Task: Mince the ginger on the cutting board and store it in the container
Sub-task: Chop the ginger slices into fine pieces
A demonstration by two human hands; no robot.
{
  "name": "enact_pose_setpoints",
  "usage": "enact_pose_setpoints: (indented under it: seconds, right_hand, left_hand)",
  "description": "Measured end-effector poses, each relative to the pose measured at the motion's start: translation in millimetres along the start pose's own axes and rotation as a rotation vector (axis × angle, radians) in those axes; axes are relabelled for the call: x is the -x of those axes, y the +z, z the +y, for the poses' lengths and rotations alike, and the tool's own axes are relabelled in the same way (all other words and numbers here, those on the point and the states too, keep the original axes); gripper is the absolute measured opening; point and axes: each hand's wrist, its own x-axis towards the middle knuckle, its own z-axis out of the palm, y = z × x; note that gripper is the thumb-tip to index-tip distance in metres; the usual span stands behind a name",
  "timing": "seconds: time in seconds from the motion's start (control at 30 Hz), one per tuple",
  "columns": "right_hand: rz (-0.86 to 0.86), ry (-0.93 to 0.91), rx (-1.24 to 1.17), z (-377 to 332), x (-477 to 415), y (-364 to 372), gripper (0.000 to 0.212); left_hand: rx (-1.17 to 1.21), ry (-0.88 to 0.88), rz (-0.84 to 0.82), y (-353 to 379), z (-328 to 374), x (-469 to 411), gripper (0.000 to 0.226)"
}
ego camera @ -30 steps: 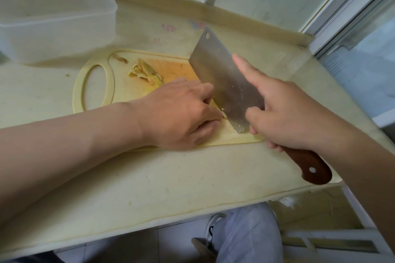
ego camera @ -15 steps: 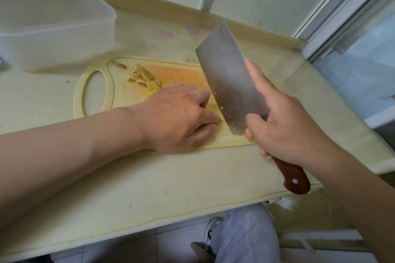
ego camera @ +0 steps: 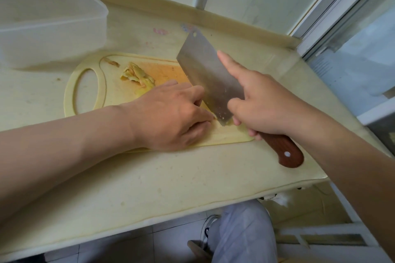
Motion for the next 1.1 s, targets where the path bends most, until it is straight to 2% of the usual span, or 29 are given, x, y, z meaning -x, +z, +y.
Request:
enact_pose_setpoints:
  seconds: [0.33,0.67,0.9,1.1]
  right_hand:
    - [0.193,-0.003,-0.200,13,26,19,0.096]
    - [0.101,-0.026,-0.117,14,24,10,0.096]
    - [0.033,-0.025,-0.050,10,17,4,0.095]
    - [-0.013,-0.039,0.078,-6,-1,0,0.097]
  left_hand:
    - [-0.025,-0.021,-0.008,0,1,3,0.049]
    - [-0.022,-0.006,0.008,1,-1,2,0.045]
    - [0.011,0.000,0.077,2,-2,4,0.040]
    - [0.025,0.021,0.083,3,-1,2,0.043]
